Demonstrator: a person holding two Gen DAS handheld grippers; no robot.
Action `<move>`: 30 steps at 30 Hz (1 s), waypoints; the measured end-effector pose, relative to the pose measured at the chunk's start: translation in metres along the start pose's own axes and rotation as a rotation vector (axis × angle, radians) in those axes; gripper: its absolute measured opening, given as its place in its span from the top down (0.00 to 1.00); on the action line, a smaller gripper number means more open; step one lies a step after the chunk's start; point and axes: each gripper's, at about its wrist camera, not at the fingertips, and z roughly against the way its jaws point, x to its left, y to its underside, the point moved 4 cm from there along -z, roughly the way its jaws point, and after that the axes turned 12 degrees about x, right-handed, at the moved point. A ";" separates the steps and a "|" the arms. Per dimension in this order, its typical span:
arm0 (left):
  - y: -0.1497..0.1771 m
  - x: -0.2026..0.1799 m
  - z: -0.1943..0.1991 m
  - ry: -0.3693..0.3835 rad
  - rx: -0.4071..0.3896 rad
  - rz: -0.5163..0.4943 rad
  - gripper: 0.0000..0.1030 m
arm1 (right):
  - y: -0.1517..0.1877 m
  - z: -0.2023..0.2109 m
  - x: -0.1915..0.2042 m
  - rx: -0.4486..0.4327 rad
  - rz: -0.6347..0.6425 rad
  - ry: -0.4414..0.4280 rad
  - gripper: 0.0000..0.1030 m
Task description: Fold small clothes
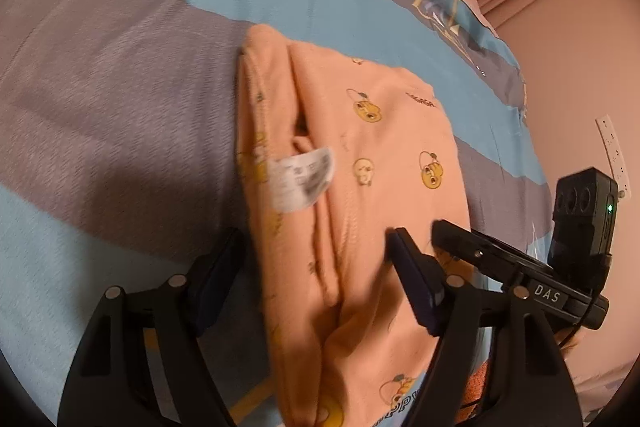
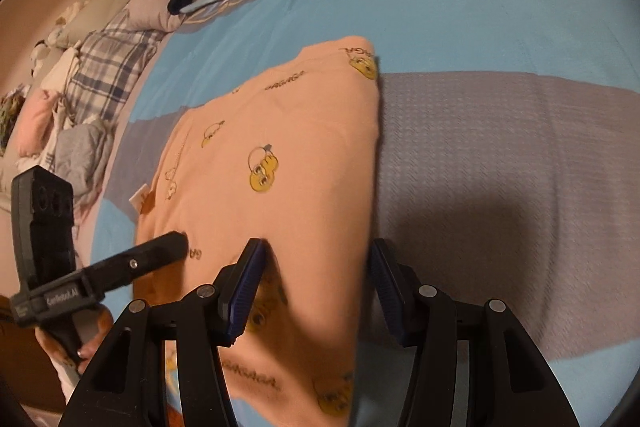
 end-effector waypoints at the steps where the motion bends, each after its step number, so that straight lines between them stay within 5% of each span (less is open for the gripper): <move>1: -0.001 -0.001 -0.002 -0.002 0.004 -0.001 0.37 | -0.001 -0.001 0.001 0.000 0.002 -0.002 0.48; 7: -0.002 -0.008 -0.006 -0.012 -0.002 -0.014 0.61 | -0.007 -0.005 0.003 -0.010 0.025 -0.010 0.53; 14: -0.003 -0.013 -0.002 -0.051 -0.028 -0.021 0.69 | -0.009 -0.002 0.011 -0.034 0.055 0.007 0.74; 30: 0.011 -0.076 0.038 -0.078 -0.150 -0.157 0.73 | 0.000 0.060 0.029 -0.202 0.134 0.036 0.77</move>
